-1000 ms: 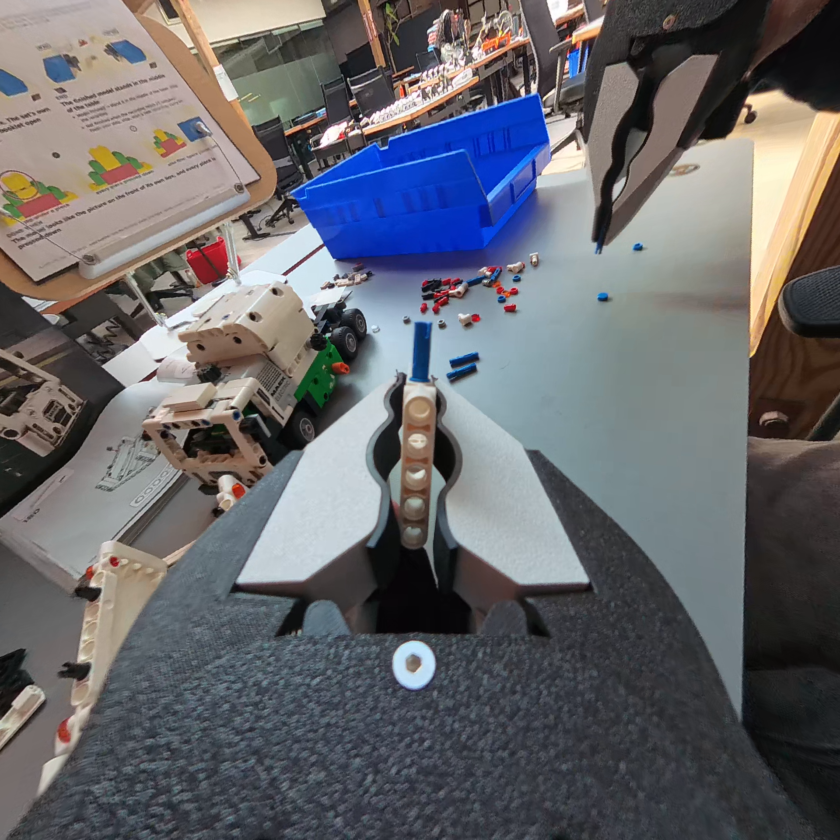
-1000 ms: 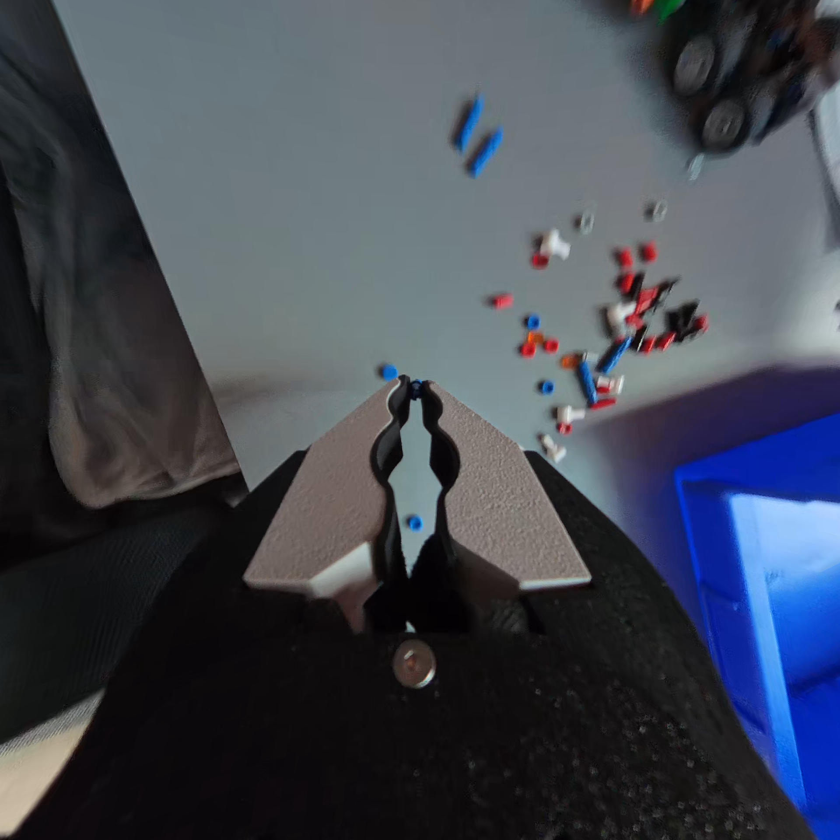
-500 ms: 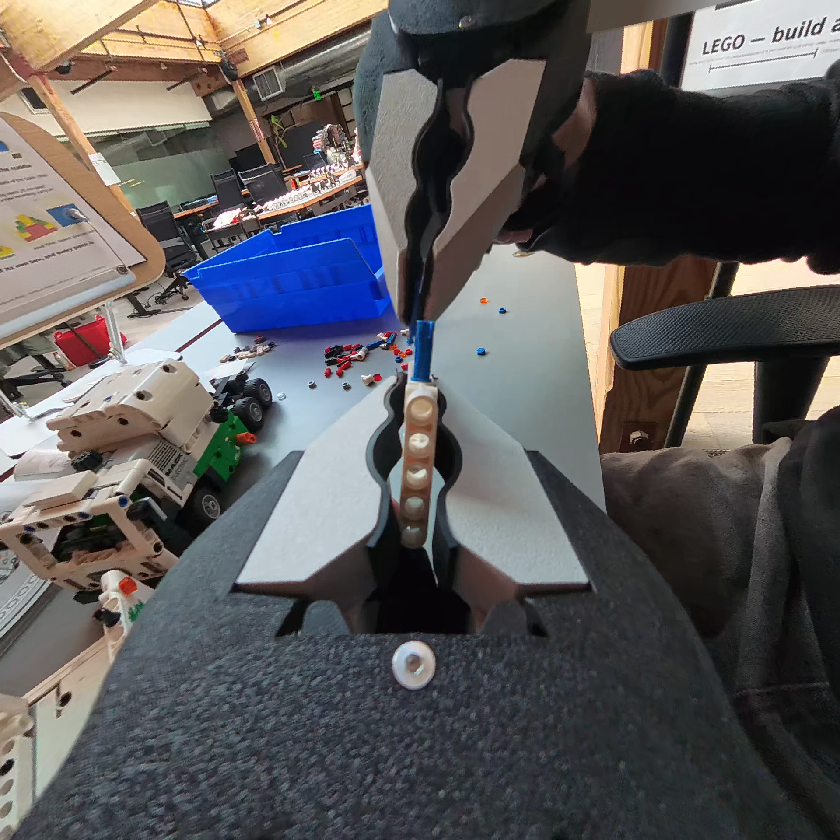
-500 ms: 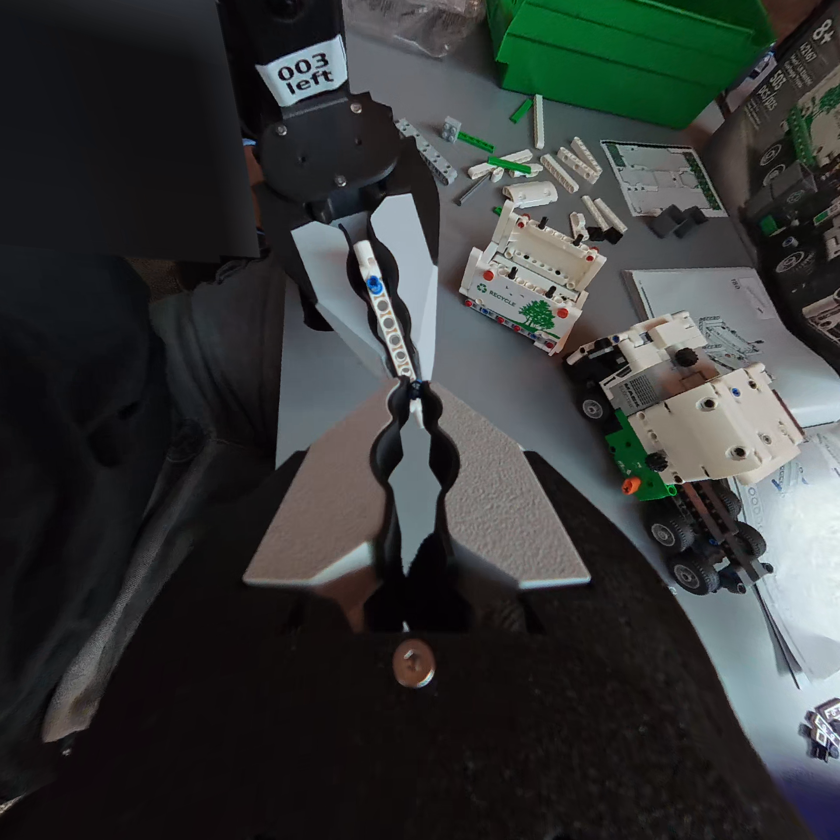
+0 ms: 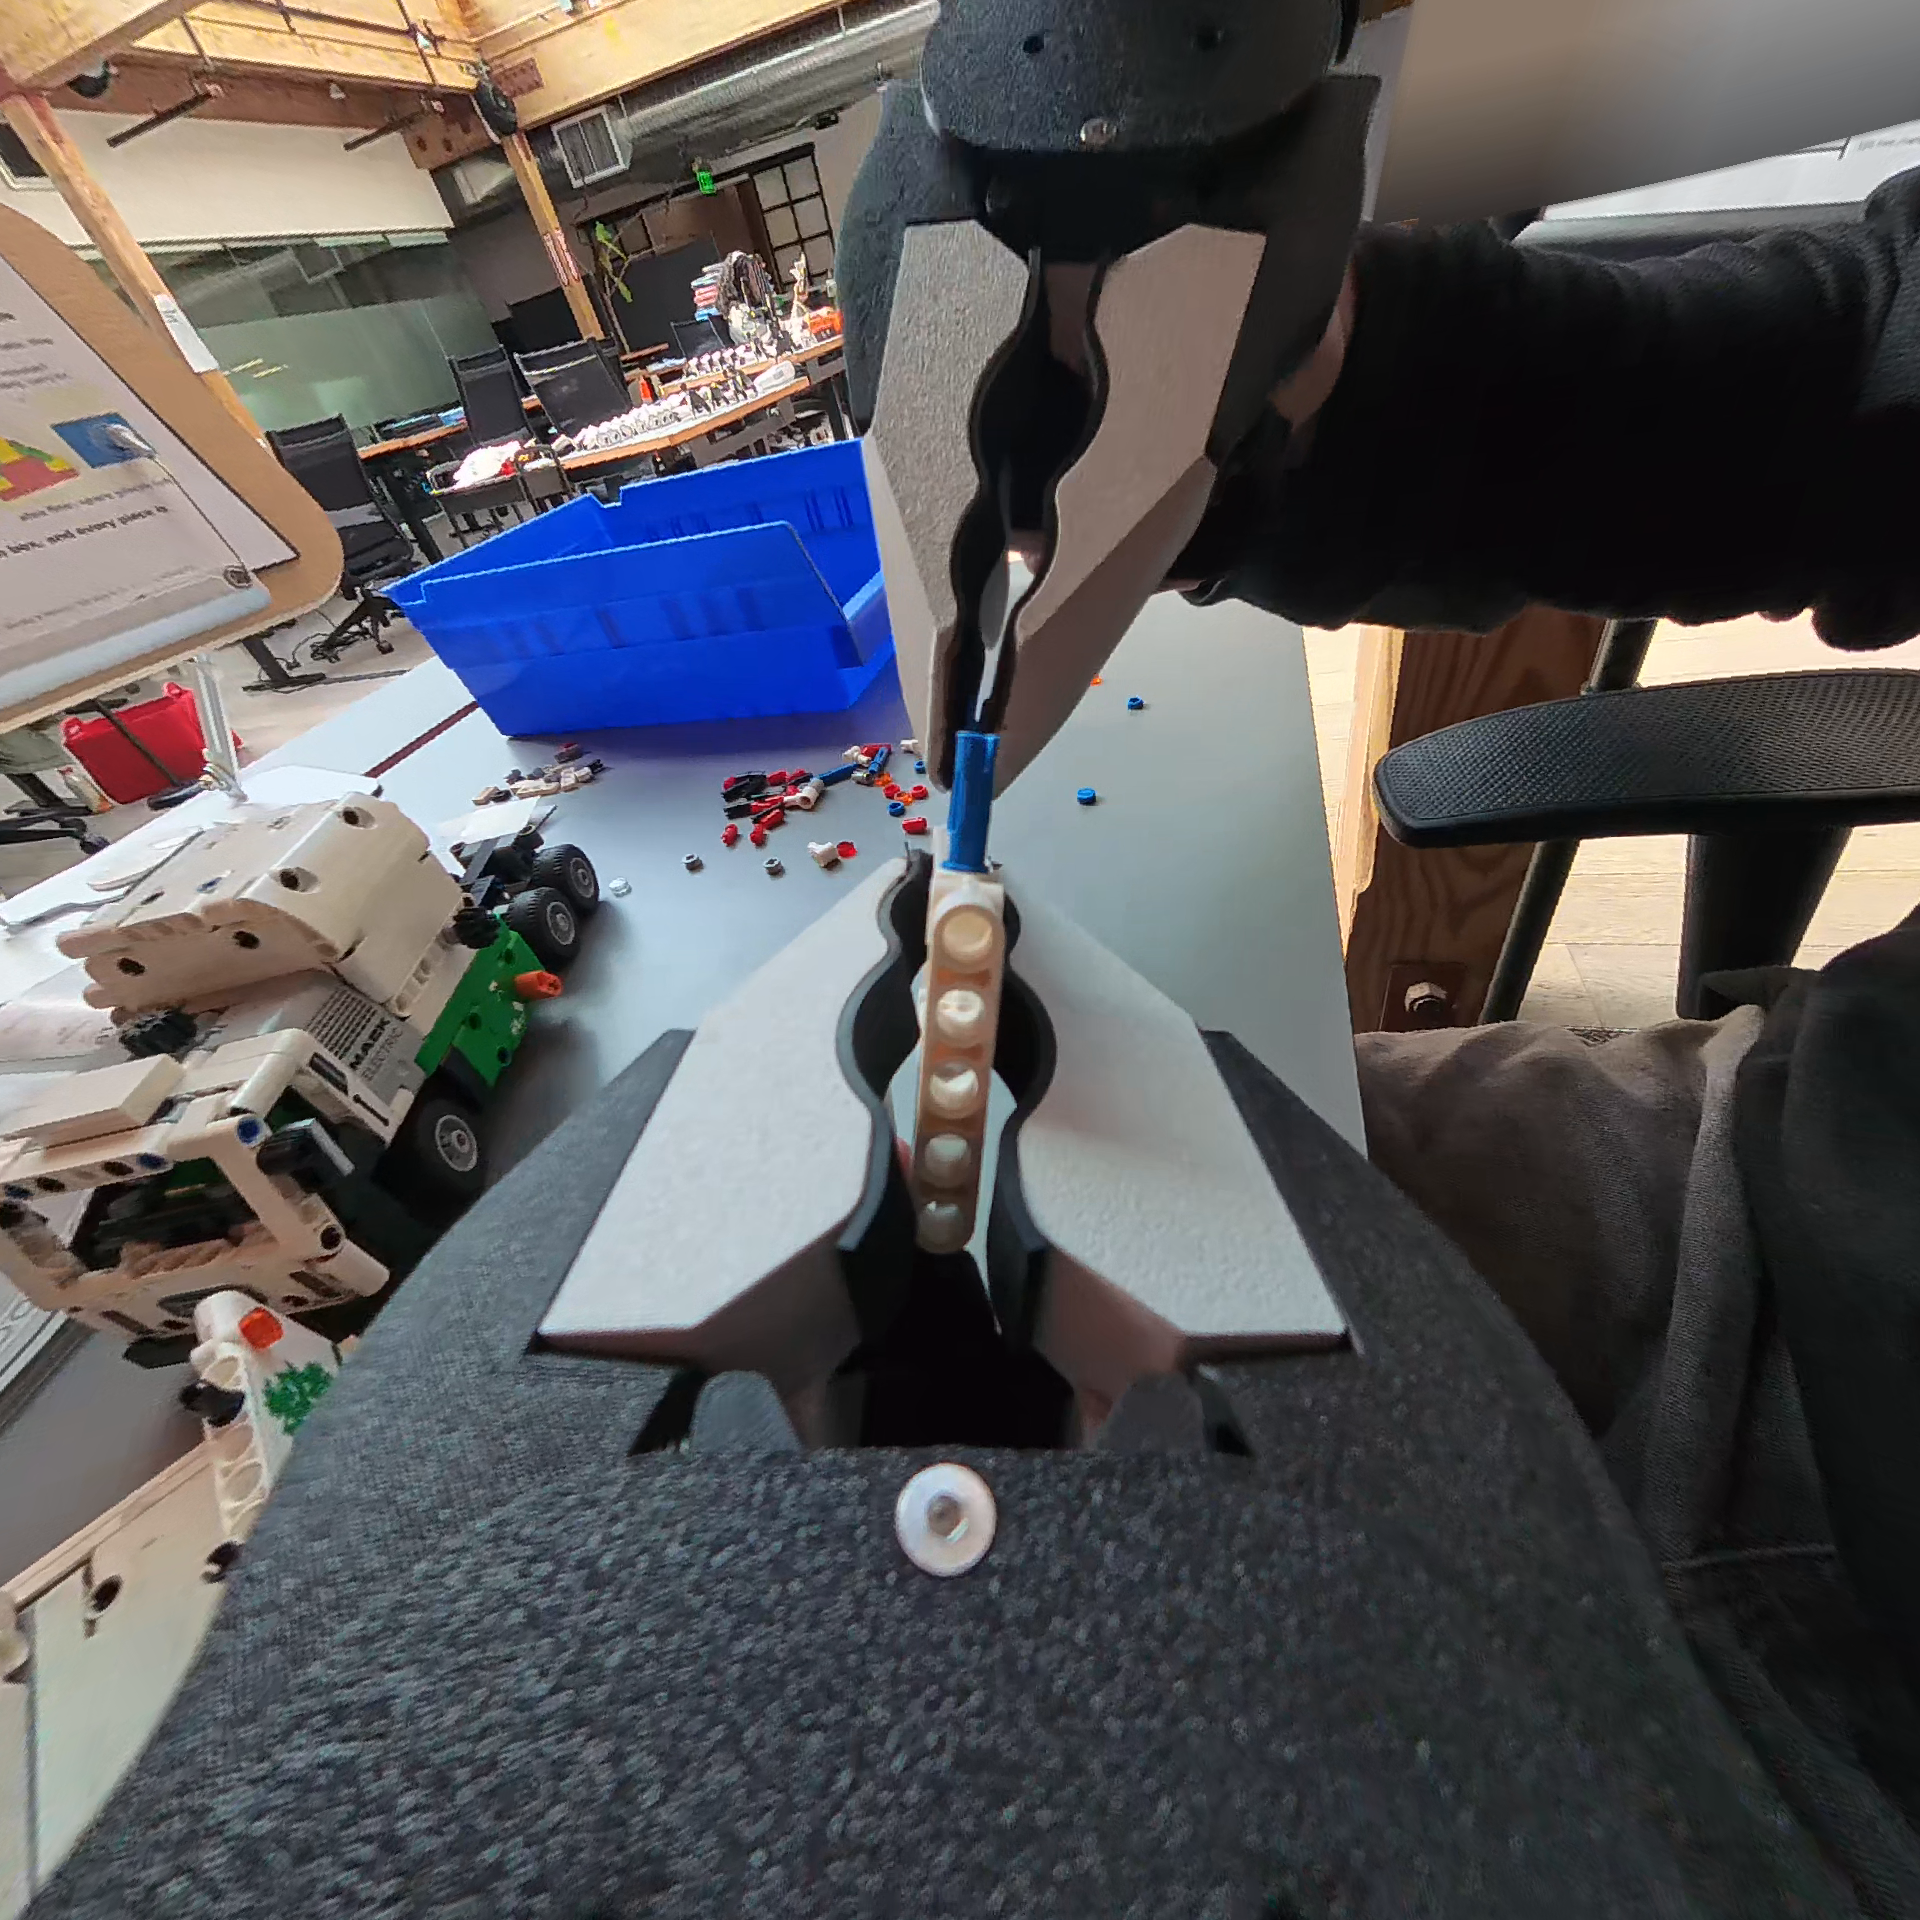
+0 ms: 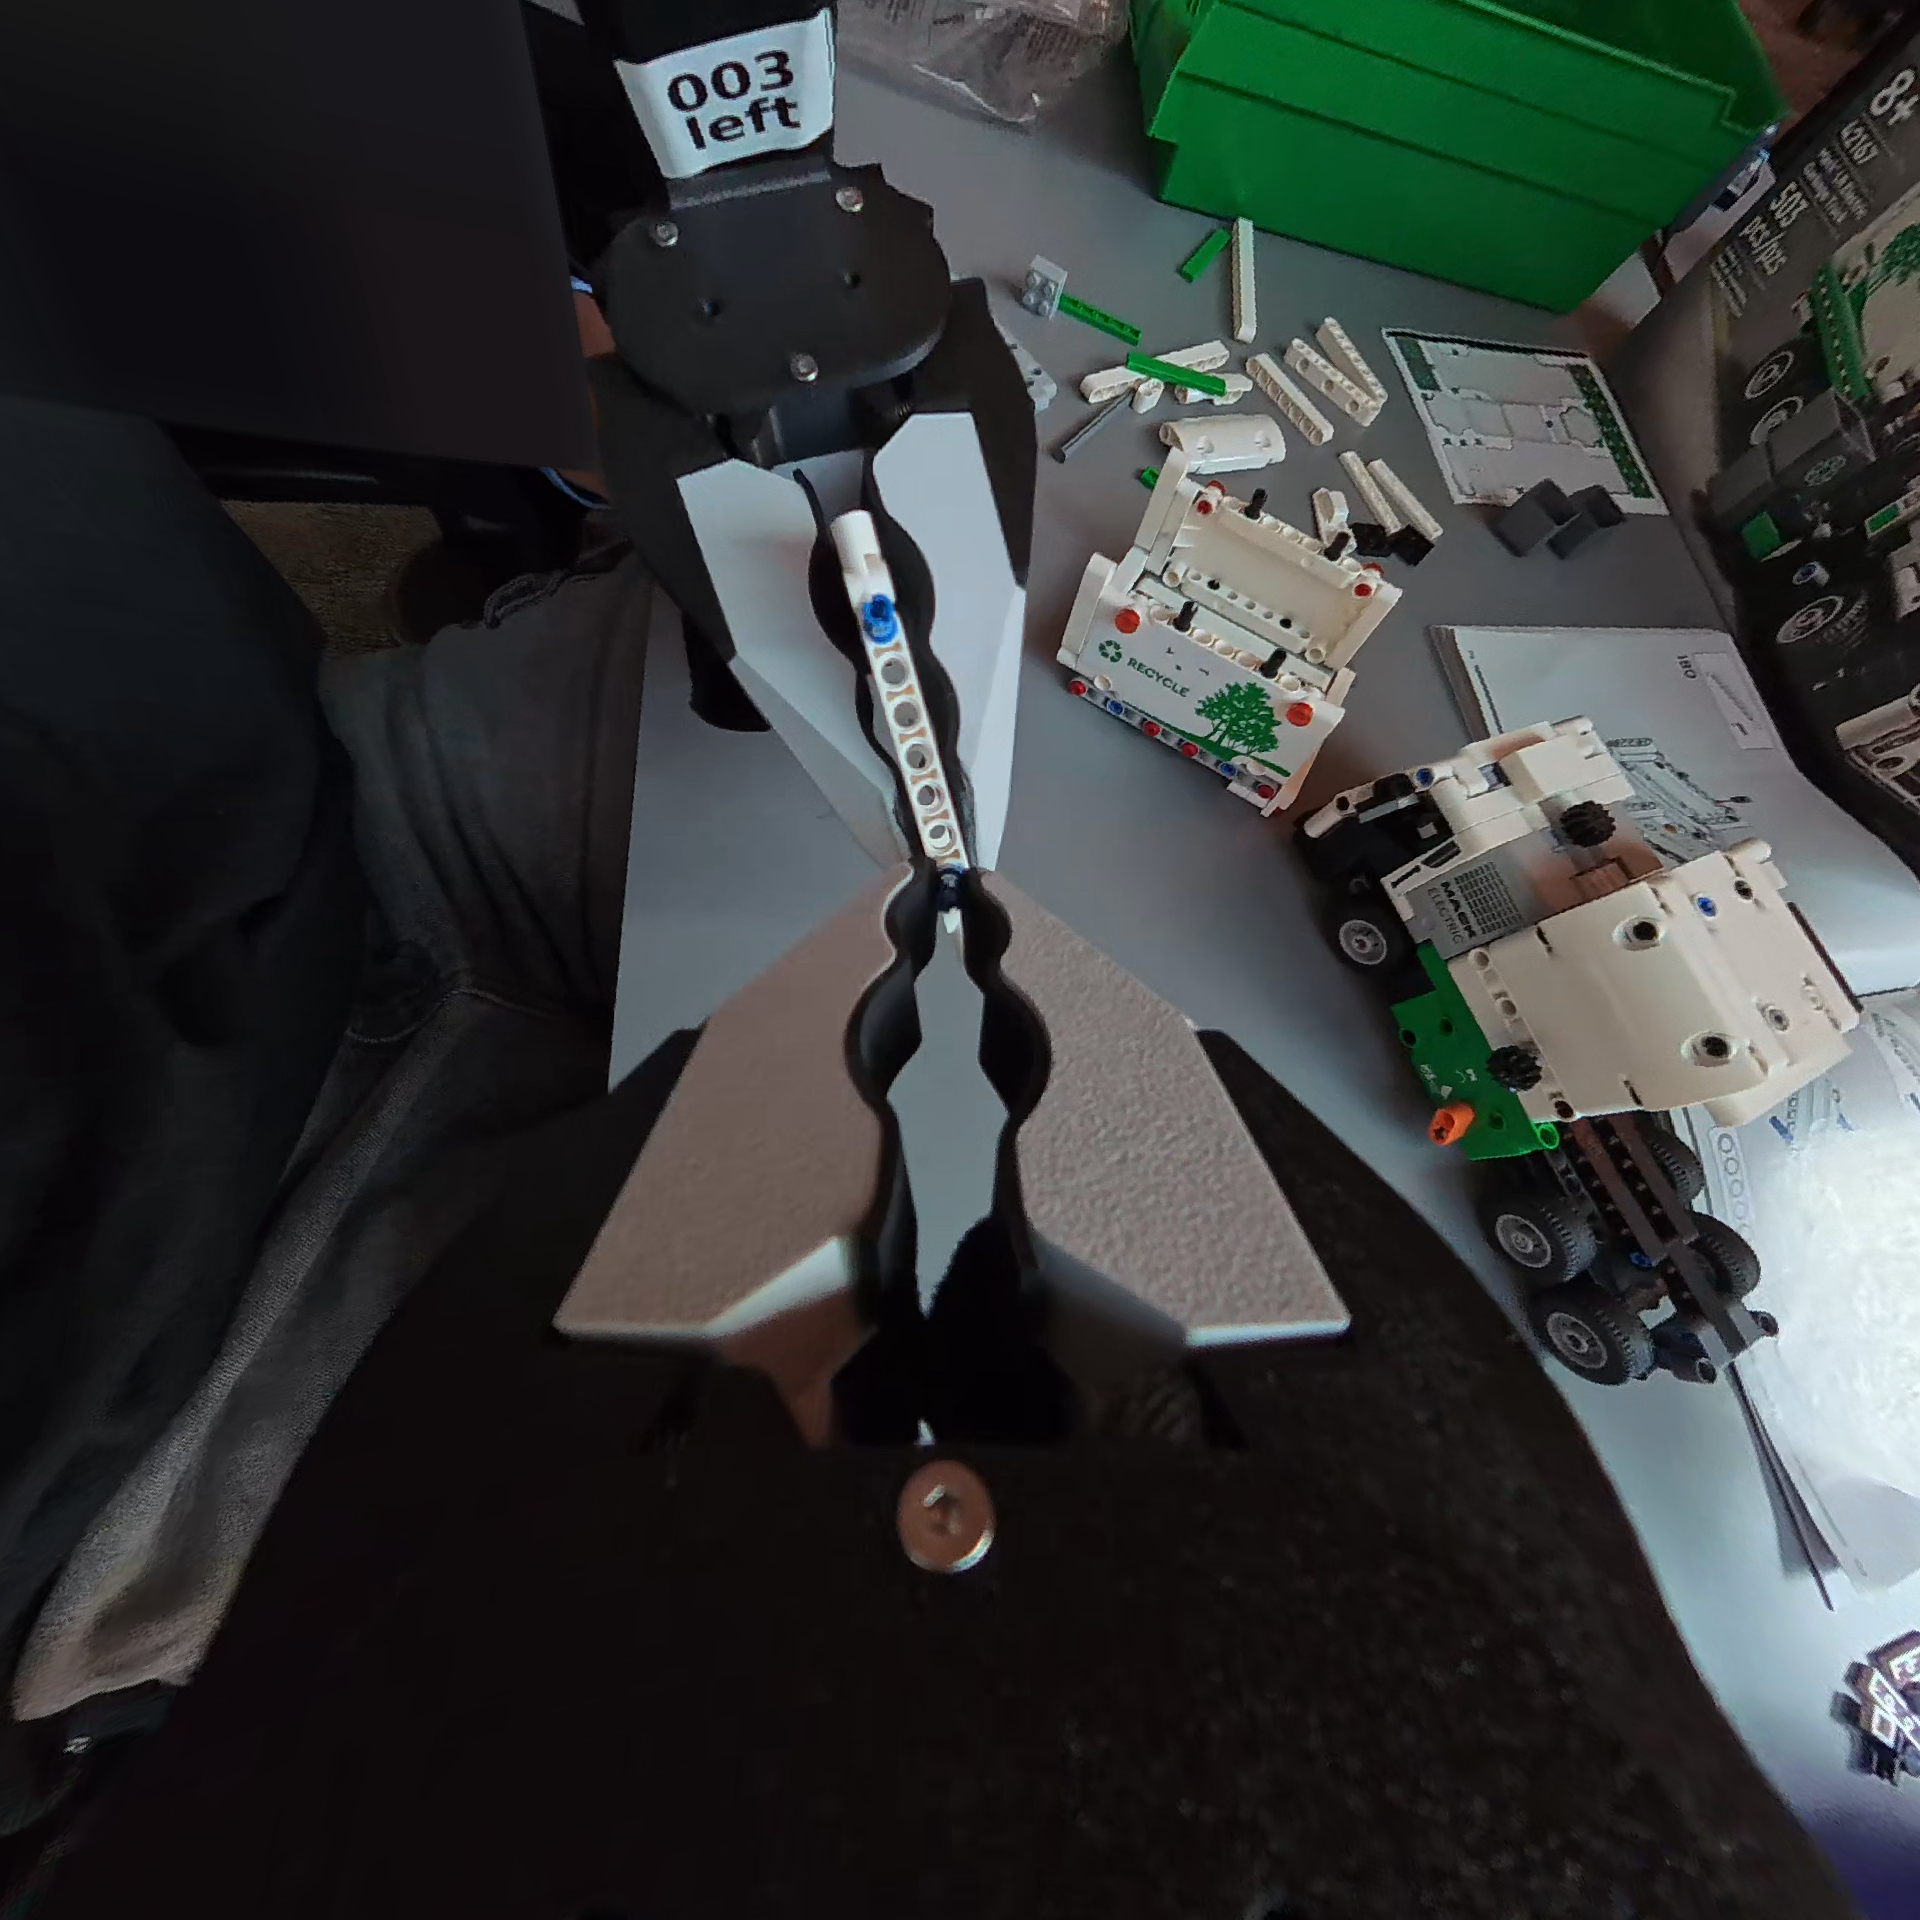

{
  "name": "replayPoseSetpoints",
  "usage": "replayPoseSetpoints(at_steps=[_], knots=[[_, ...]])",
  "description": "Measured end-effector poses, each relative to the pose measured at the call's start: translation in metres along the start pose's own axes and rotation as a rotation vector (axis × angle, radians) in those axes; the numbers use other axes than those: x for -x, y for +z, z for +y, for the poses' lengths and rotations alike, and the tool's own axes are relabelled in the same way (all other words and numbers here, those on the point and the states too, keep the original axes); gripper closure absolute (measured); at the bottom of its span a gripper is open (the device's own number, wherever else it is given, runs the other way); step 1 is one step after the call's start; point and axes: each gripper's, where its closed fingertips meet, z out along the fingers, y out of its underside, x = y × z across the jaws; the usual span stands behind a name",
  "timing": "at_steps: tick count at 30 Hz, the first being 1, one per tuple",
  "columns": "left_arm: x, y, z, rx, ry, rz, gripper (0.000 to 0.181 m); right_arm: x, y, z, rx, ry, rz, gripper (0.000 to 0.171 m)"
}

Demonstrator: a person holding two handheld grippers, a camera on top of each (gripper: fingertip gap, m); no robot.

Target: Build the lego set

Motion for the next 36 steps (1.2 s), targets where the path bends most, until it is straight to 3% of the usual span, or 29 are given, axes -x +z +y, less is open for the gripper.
replayPoseSetpoints(at_steps=[14, 26, 36], knots=[[-0.008, 0.002, 0.005, 0.037, 0.019, 0.037, 0.177, 0.007, 0.005, 0.008, -0.01, -0.017, -0.081, 0.168], [-0.006, 0.004, 0.003, 0.024, 0.018, 0.036, 0.177, 0.004, -0.001, 0.003, -0.012, -0.015, 0.003, 0.168], [-0.001, 0.001, 0.005, 0.034, -0.004, 0.019, 0.177, 0.001, 0.005, 0.002, -0.06, 0.073, -0.057, 0.168]])
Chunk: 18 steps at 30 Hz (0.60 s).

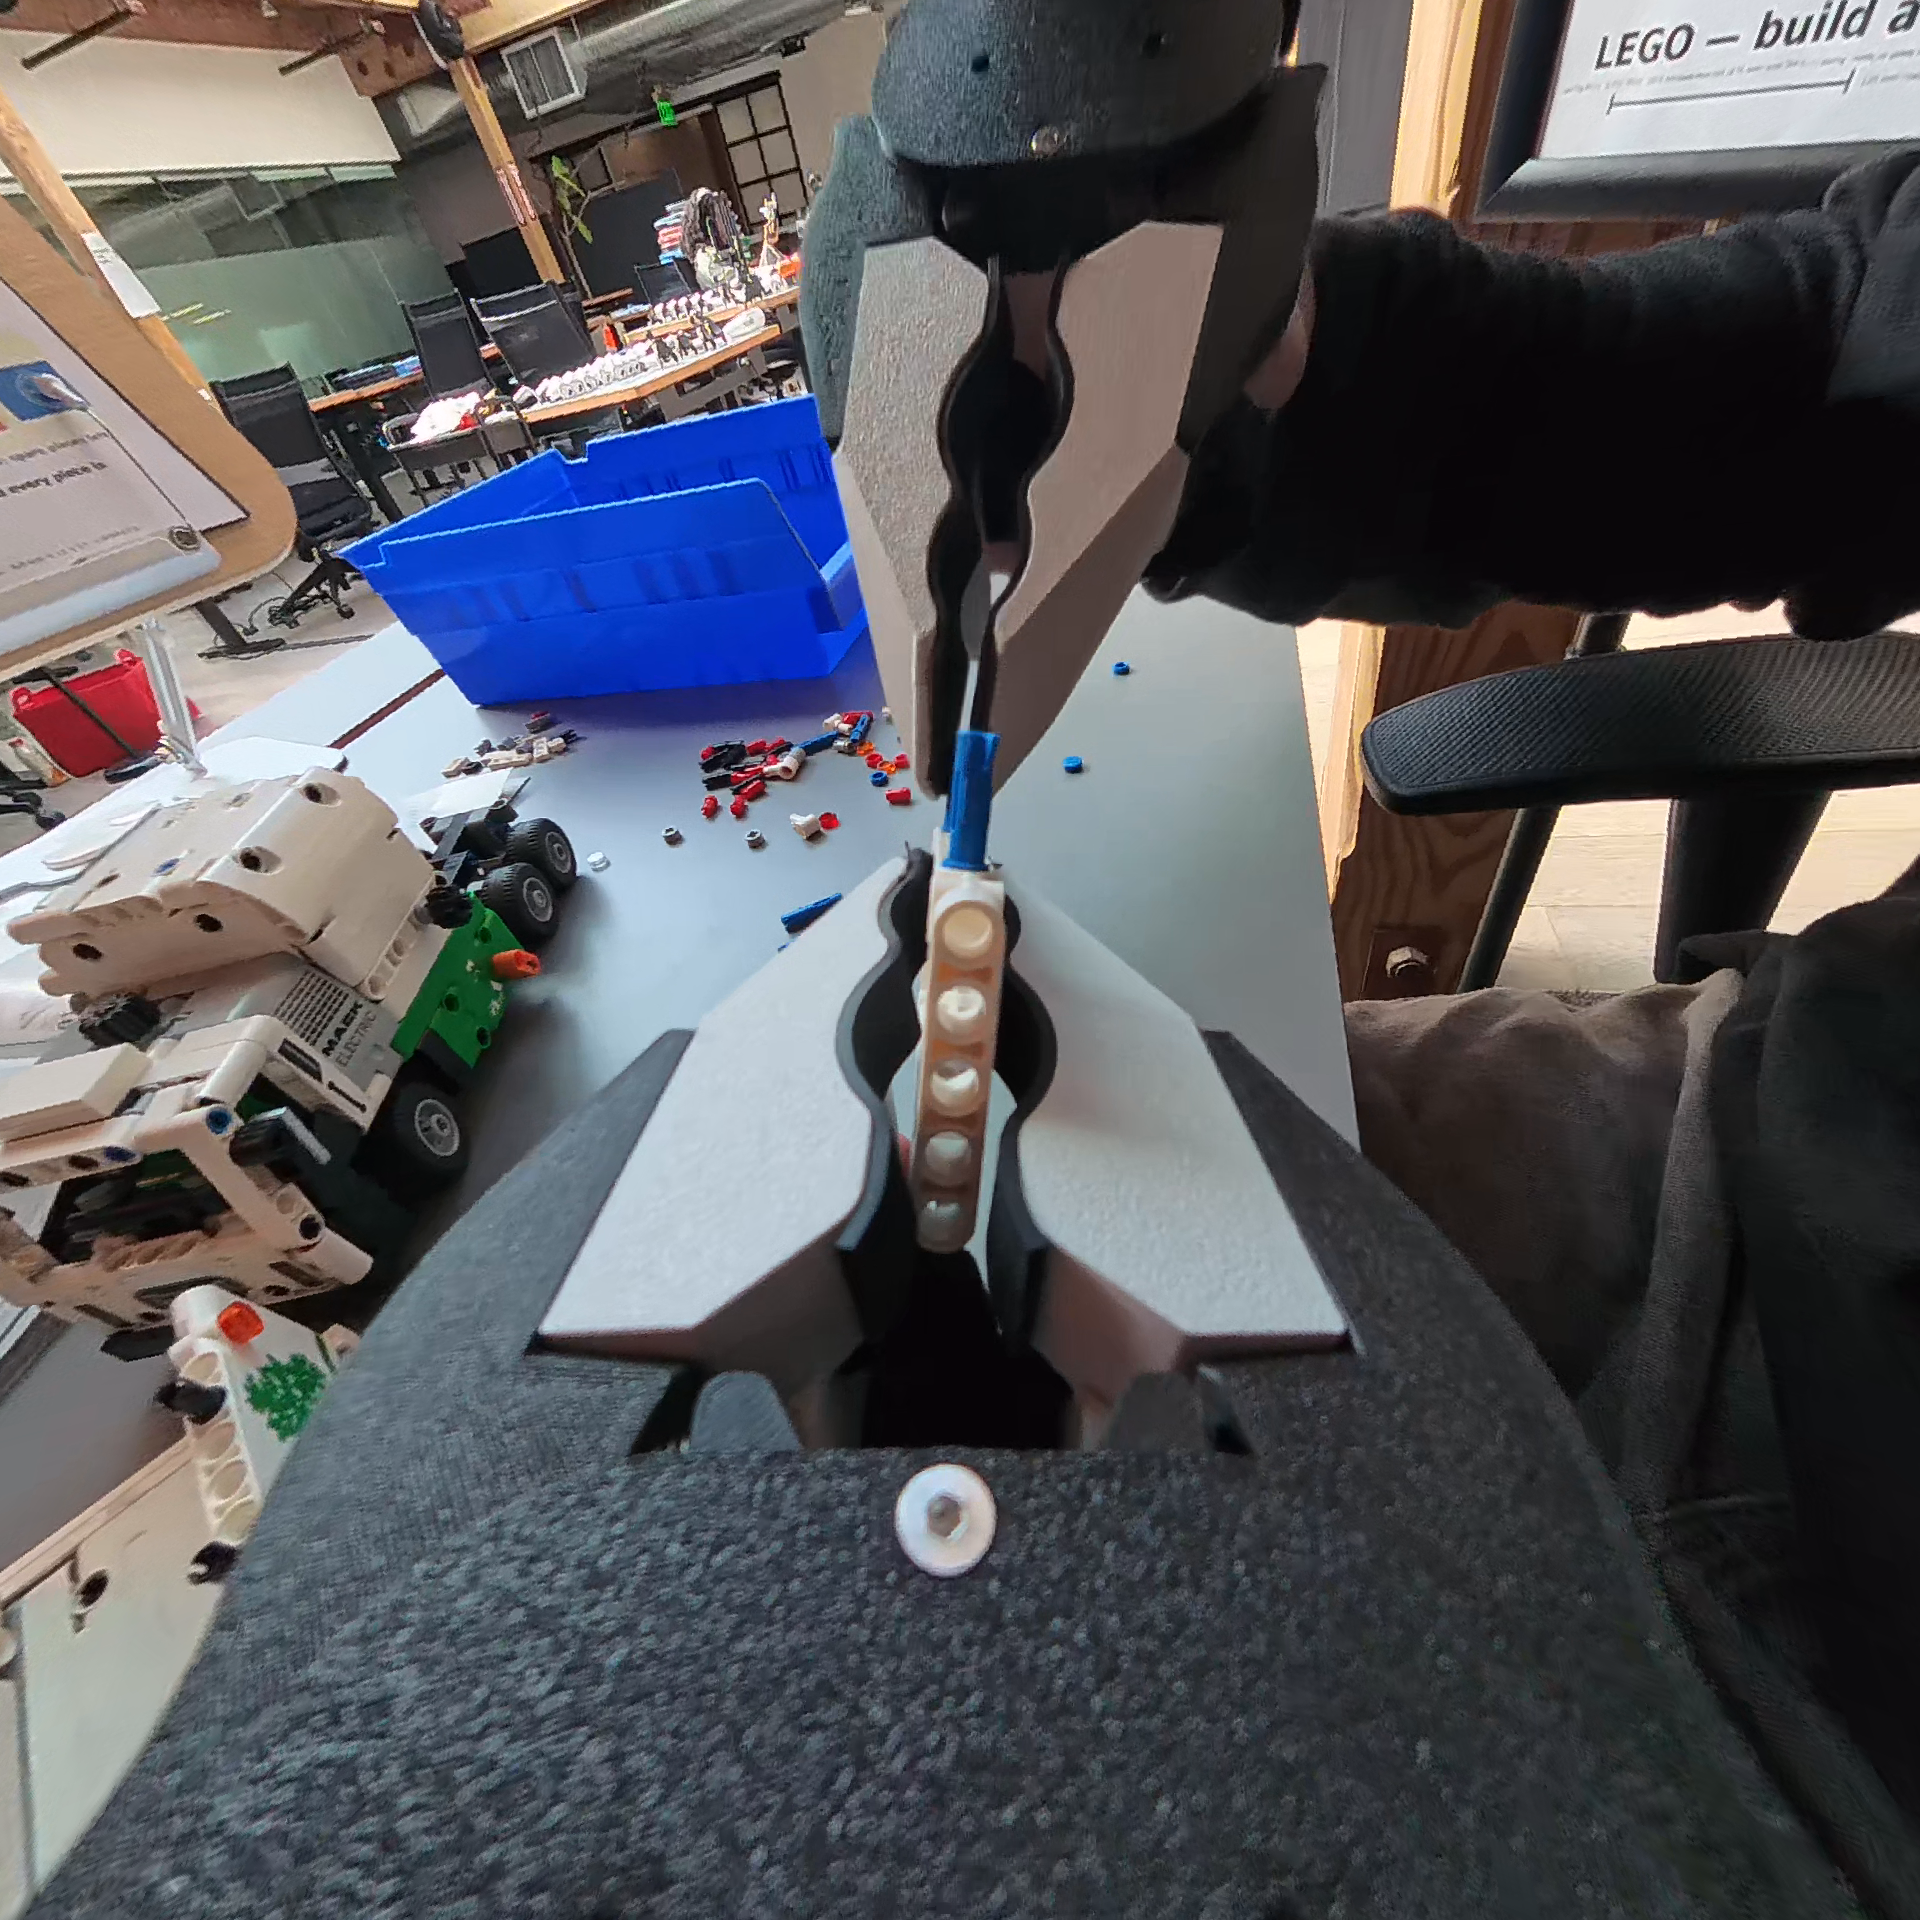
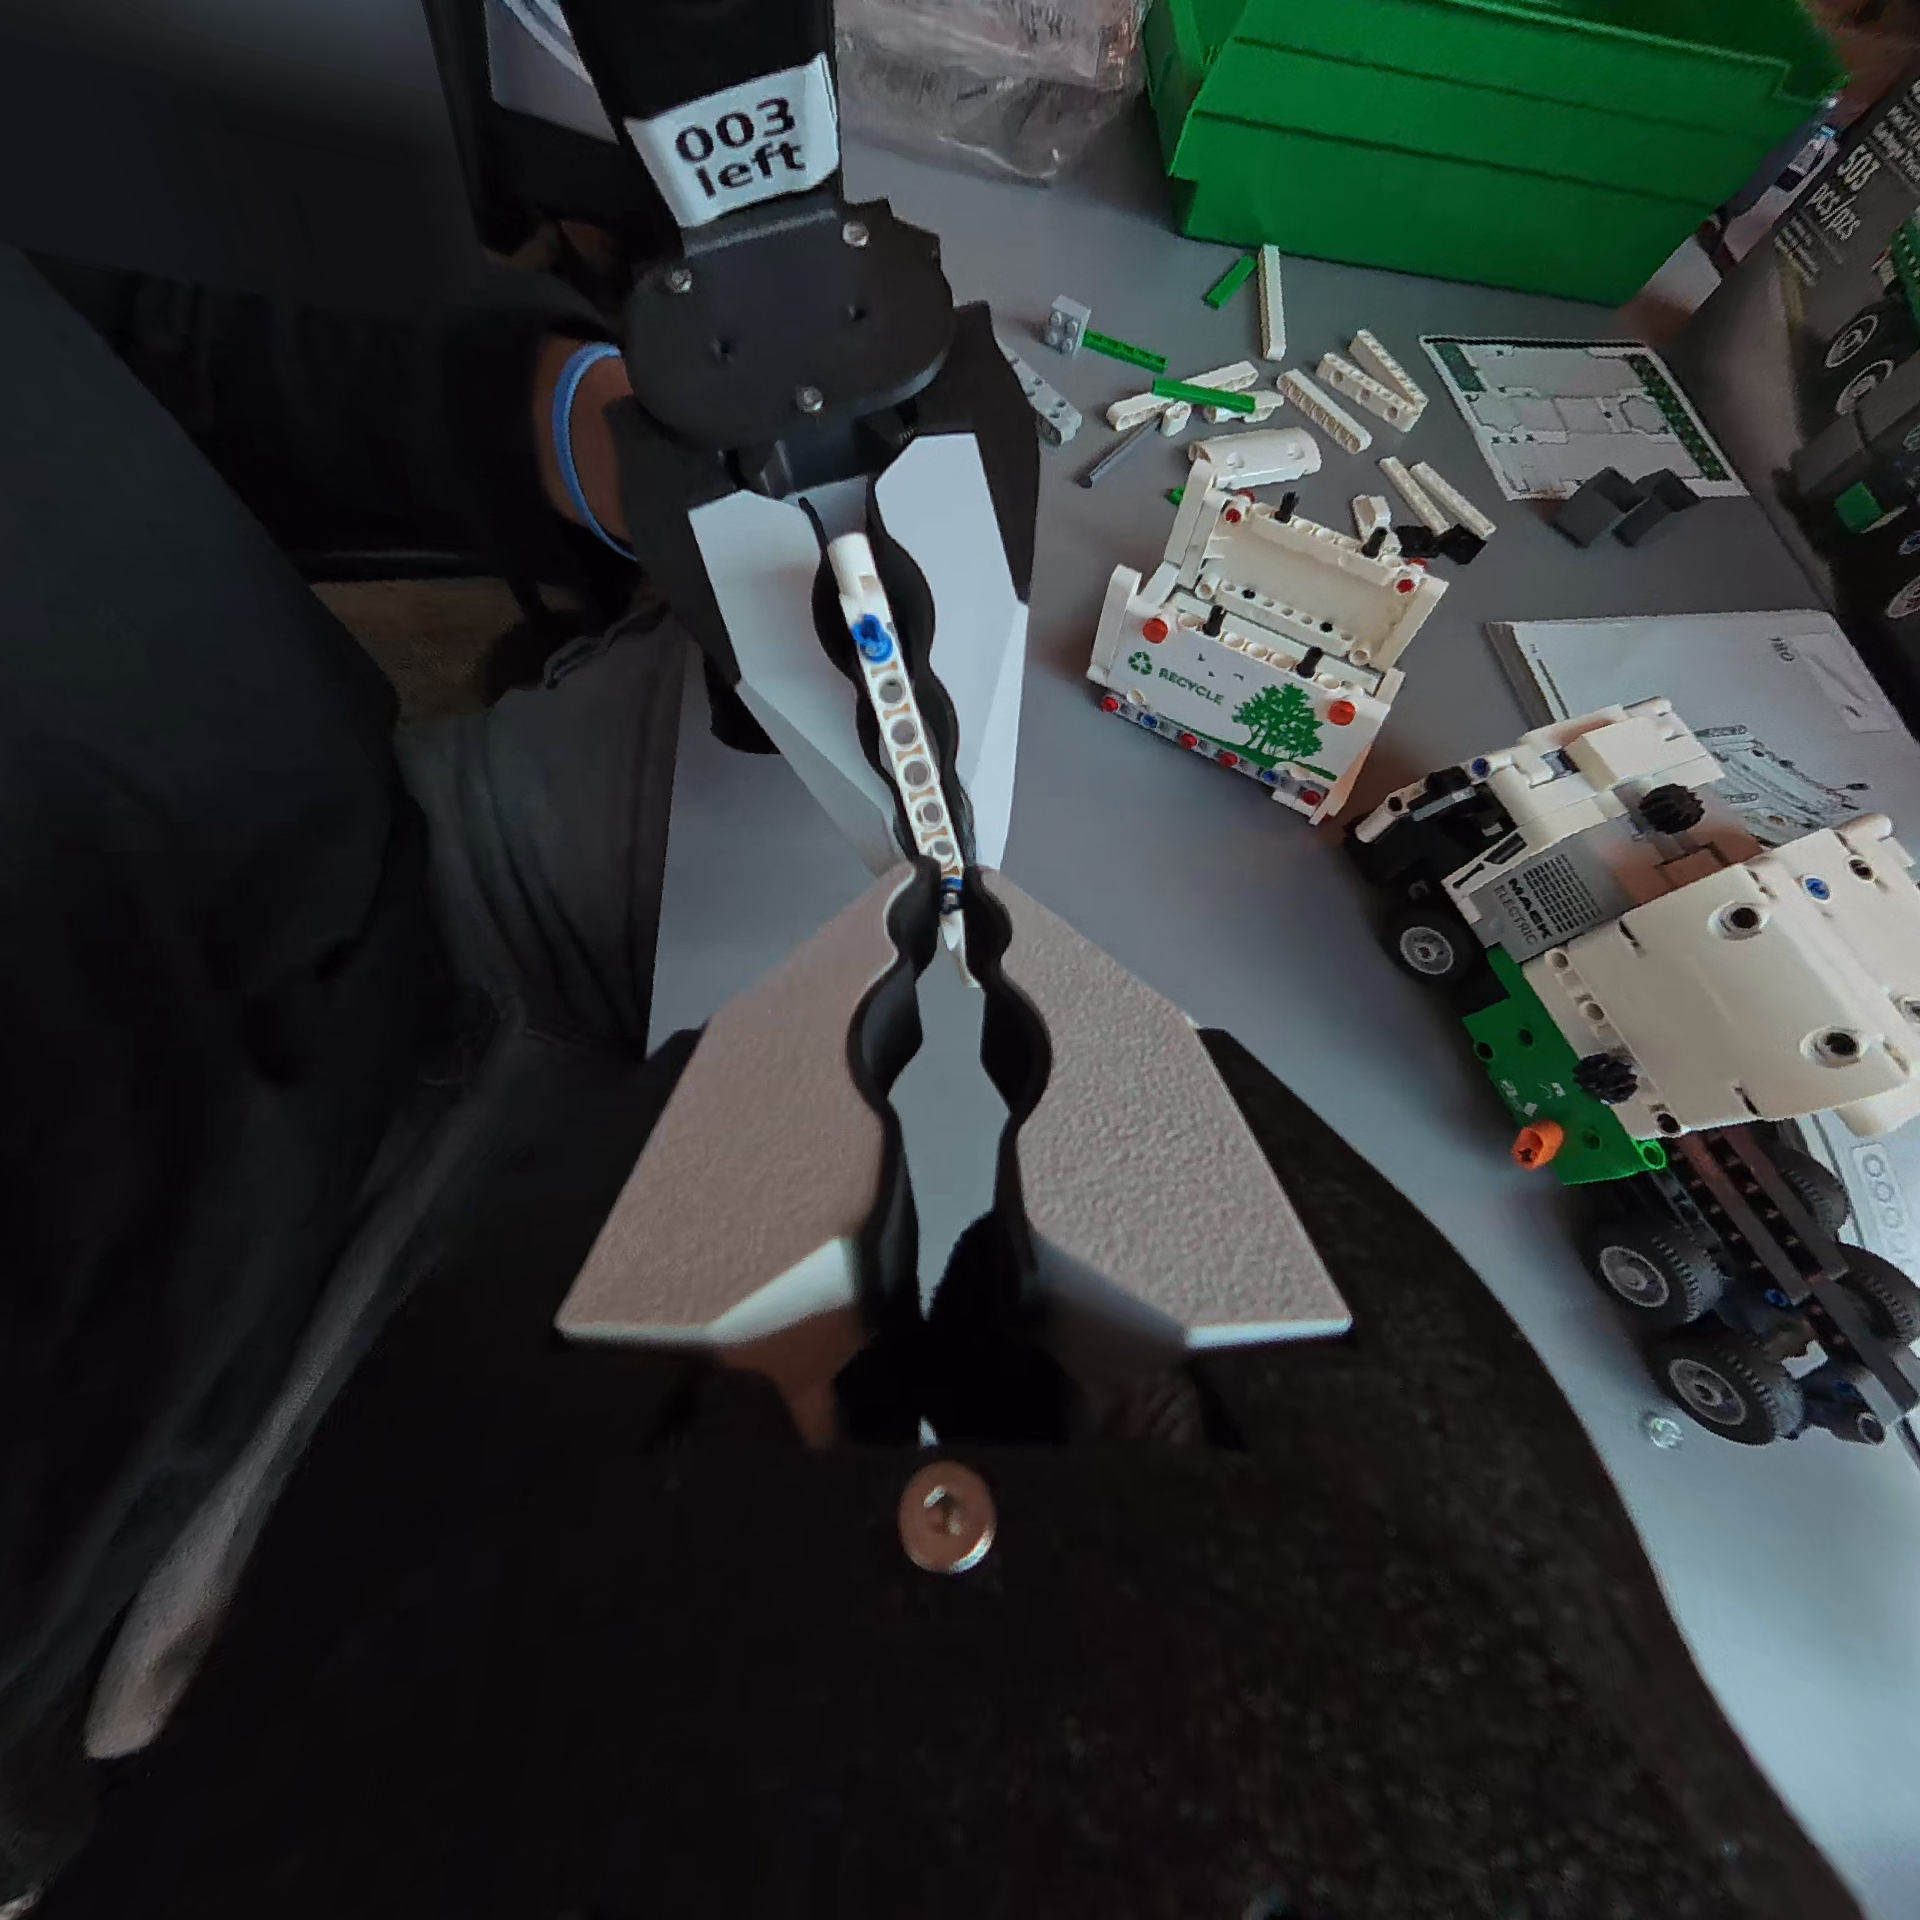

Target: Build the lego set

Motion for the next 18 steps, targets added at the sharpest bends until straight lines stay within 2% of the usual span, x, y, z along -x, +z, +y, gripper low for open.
replayPoseSetpoints(at_steps=[4, 7, 10, 13, 15, 16, 17, 18], knots=[[0.012, -0.008, -0.02, -0.11, -0.095, -0.022, 0.177, -0.011, -0.011, -0.022, -0.13, 0.038, 0.056, 0.165], [0.03, -0.018, -0.04, -0.217, -0.323, -0.002, 0.177, -0.034, -0.025, -0.022, -0.249, 0.148, 0.112, 0.158], [0.037, -0.024, -0.057, -0.293, -0.599, 0.159, 0.177, -0.027, -0.009, -0.012, -0.339, 0.361, -0.081, 0.137], [0.034, -0.018, -0.062, -0.32, -0.775, 0.308, 0.178, -0.012, 0.0, -0.025, -0.488, 0.465, -0.258, 0.13], [0.037, -0.012, -0.058, -0.318, -0.836, 0.323, 0.177, -0.009, 0.008, -0.026, -0.497, 0.491, -0.295, 0.142], [0.039, -0.009, -0.056, -0.318, -0.847, 0.322, 0.178, -0.009, 0.008, -0.028, -0.52, 0.494, -0.295, 0.154], [0.04, -0.008, -0.054, -0.318, -0.859, 0.32, 0.178, -0.014, 0.009, -0.027, -0.529, 0.504, -0.259, 0.163], [0.043, -0.008, -0.052, -0.313, -0.876, 0.311, 0.178, -0.019, 0.011, -0.024, -0.532, 0.508, -0.219, 0.164]])
